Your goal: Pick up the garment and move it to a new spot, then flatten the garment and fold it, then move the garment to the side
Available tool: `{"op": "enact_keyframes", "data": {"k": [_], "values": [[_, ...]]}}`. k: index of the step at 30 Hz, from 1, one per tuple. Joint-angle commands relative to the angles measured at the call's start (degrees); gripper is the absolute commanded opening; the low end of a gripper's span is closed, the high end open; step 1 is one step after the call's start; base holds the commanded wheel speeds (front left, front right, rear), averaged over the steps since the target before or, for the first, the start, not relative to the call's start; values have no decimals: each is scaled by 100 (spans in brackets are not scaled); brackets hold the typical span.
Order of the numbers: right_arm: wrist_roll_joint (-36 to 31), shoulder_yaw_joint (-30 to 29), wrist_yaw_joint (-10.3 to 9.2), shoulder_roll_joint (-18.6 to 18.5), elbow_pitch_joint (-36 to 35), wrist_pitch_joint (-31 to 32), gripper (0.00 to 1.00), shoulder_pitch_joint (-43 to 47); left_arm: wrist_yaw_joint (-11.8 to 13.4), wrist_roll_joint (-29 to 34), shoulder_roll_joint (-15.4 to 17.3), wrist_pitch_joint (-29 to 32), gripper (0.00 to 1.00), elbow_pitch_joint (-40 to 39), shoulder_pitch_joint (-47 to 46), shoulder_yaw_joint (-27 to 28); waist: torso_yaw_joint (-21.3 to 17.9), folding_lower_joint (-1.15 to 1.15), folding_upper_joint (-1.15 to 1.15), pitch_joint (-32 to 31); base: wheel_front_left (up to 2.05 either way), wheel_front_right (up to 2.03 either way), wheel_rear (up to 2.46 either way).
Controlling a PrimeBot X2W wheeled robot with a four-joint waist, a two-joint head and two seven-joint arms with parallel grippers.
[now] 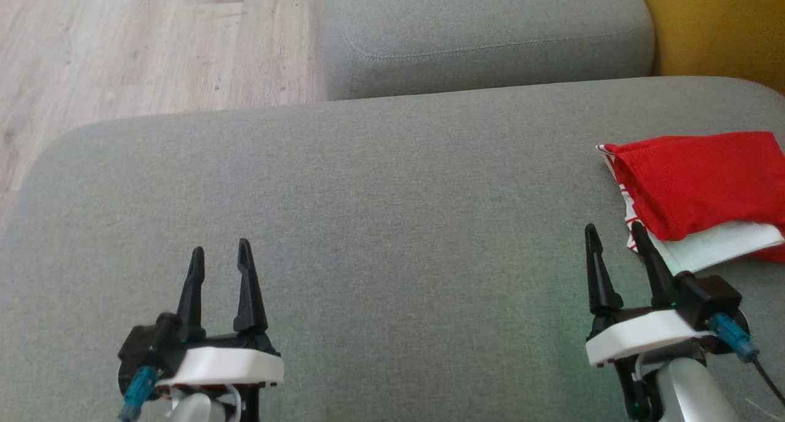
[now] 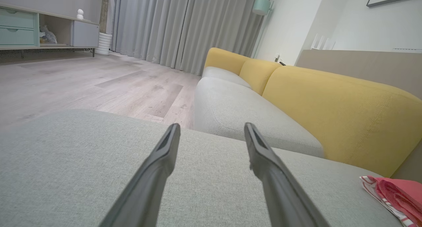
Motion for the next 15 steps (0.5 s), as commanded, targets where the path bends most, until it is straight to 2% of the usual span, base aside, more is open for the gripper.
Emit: {"op": "enact_keyframes", "data": {"k": [1, 14, 15], "values": [[4, 154, -5, -10, -199, -75, 100, -175, -28, -42, 24, -37, 100, -162, -167, 212, -2, 0, 0, 0, 0, 0, 0], [26, 210, -5, -9, -231, -77, 100, -128, -3, -334, 24, -37, 100, 11, -184, 122, -6, 0, 0, 28, 0, 0, 0], [7, 61, 0, 0, -30, 0, 0, 2, 3, -330, 1, 1, 0, 178, 8, -44, -7, 0, 0, 29, 0, 0, 0]]}}
